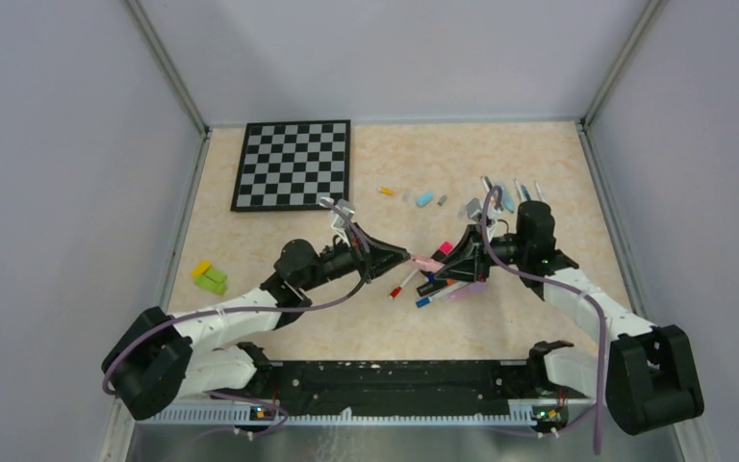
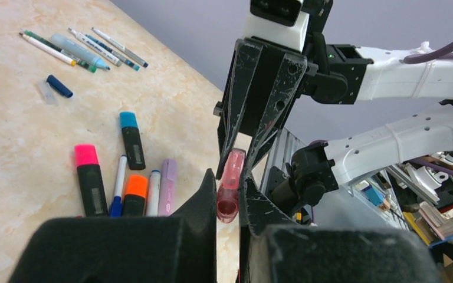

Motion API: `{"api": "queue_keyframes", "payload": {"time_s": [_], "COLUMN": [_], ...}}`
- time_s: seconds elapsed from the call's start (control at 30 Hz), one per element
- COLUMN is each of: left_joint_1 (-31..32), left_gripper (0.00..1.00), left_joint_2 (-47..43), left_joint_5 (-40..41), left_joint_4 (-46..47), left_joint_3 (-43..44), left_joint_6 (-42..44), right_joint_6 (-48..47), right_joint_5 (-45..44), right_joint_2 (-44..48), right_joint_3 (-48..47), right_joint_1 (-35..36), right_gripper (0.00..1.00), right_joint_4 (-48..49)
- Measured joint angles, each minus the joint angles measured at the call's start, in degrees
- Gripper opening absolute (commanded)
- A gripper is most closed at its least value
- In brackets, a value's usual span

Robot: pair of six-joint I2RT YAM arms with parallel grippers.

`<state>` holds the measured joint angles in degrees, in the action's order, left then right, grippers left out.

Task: Open the pen caps
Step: Open the pen cap from the pen.

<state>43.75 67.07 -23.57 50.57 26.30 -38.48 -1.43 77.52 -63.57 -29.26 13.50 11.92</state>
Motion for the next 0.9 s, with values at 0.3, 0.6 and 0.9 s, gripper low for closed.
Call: {"api": "queue_keyframes", "payload": {"time_s": [0.3, 0.6, 0.9], "left_joint_1": [-0.5, -2.2, -2.3], "left_gripper": [0.0, 0.0, 0.0], "left_joint_2": [-3.2, 1.6, 2.2], "left_joint_5": [-1.0, -4.2, -4.2], "left_joint_4": [-1.6, 4.5, 3.2], "left_joint_3": [-3.9, -4.3, -2.8], "left_joint_6": [-0.4, -5.1, -4.9], "right_joint_6": [-1.9, -2.2, -3.1], "right_joint_5": [-1.7, -2.8, -1.7], "right_joint_2": [0.0, 0.2, 0.4], "right_joint_3": [-0.4, -0.4, -0.4], "right_joint_1": [0.9, 1.0, 1.0], "right_gripper": [0.0, 0.0, 0.12], "right_joint_4": [-2.3, -3.5, -4.3]}}
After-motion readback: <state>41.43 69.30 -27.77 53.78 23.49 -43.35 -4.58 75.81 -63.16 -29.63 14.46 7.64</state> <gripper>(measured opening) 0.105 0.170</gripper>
